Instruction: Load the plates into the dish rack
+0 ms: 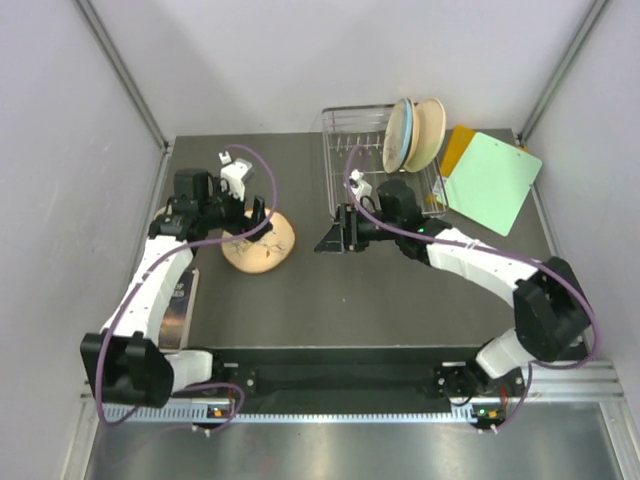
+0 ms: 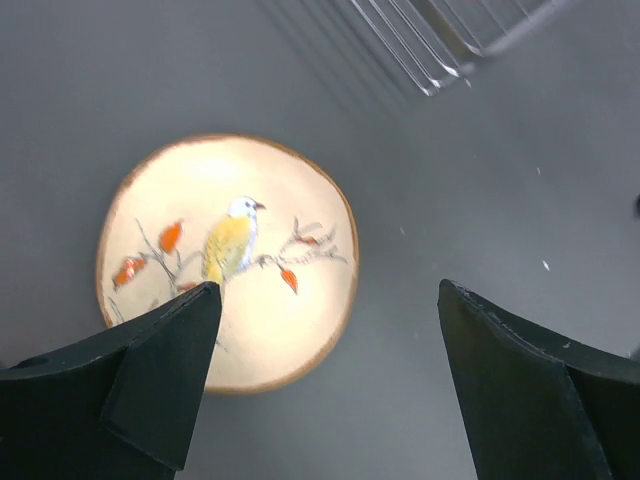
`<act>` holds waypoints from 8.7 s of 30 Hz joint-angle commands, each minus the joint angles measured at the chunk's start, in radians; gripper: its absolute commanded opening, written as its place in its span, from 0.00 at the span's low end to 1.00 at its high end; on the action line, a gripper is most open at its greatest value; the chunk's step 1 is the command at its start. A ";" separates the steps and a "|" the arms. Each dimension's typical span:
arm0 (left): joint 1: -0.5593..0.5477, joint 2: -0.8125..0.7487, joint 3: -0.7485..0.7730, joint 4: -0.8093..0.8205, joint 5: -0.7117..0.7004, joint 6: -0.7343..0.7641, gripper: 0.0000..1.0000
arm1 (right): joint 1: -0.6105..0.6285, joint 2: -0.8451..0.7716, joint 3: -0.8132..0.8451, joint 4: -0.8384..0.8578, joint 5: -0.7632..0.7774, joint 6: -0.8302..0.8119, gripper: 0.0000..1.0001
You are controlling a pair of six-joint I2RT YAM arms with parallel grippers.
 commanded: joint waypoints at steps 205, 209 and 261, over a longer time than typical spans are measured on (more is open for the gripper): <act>-0.252 0.205 -0.113 -0.023 0.077 -0.308 0.86 | -0.202 -0.122 -0.608 0.733 -0.040 0.361 0.00; -0.150 0.171 -0.033 -0.082 0.097 -0.265 0.86 | -0.202 -0.148 -0.574 0.767 -0.098 0.396 0.00; 0.057 0.091 0.162 0.061 0.042 -0.435 0.88 | -0.228 0.604 1.267 -0.162 1.001 -0.886 0.00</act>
